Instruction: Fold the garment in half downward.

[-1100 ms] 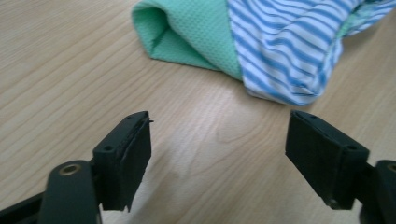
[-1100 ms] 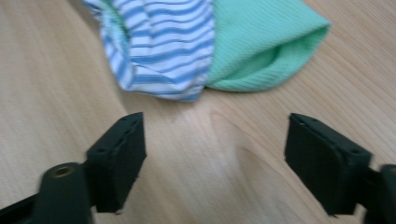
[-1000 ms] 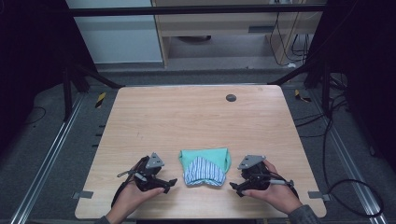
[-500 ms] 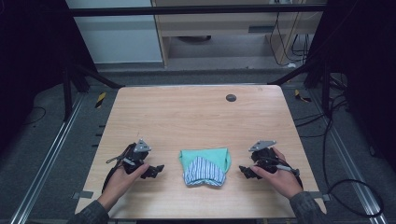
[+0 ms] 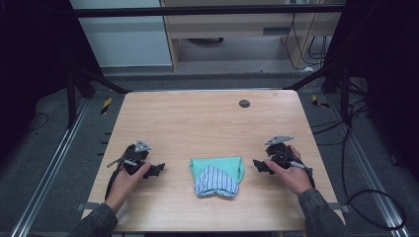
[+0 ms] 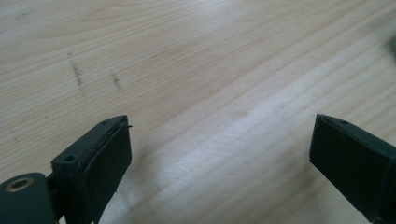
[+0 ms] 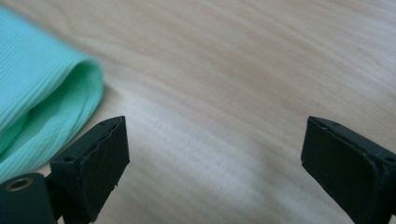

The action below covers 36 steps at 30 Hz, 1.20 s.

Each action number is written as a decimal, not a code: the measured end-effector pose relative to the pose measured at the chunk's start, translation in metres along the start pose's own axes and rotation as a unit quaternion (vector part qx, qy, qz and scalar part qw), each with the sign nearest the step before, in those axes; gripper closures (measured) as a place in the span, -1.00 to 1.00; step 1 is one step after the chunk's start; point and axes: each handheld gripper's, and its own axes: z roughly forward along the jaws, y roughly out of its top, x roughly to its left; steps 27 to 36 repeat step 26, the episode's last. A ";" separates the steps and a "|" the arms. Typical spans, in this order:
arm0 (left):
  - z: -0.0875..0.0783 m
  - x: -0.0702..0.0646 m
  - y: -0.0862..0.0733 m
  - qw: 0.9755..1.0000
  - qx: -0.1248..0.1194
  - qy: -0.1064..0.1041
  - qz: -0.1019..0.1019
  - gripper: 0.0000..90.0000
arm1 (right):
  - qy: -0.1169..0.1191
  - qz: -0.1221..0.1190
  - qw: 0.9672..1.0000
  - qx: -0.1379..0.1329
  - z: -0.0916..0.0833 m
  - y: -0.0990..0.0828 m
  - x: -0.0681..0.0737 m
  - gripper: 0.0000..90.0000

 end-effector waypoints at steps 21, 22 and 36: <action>0.017 0.013 -0.001 0.999 -0.027 0.021 -0.031 -0.97 | -0.070 0.088 0.993 -0.031 0.033 -0.005 -0.010 -1.00; 0.017 0.012 -0.001 0.999 -0.026 0.028 -0.039 -0.99 | -0.071 0.089 0.993 -0.031 0.033 -0.005 -0.010 -1.00; 0.017 0.012 -0.001 0.998 -0.026 0.028 -0.041 -1.00 | -0.071 0.089 0.993 -0.031 0.033 -0.005 -0.010 -1.00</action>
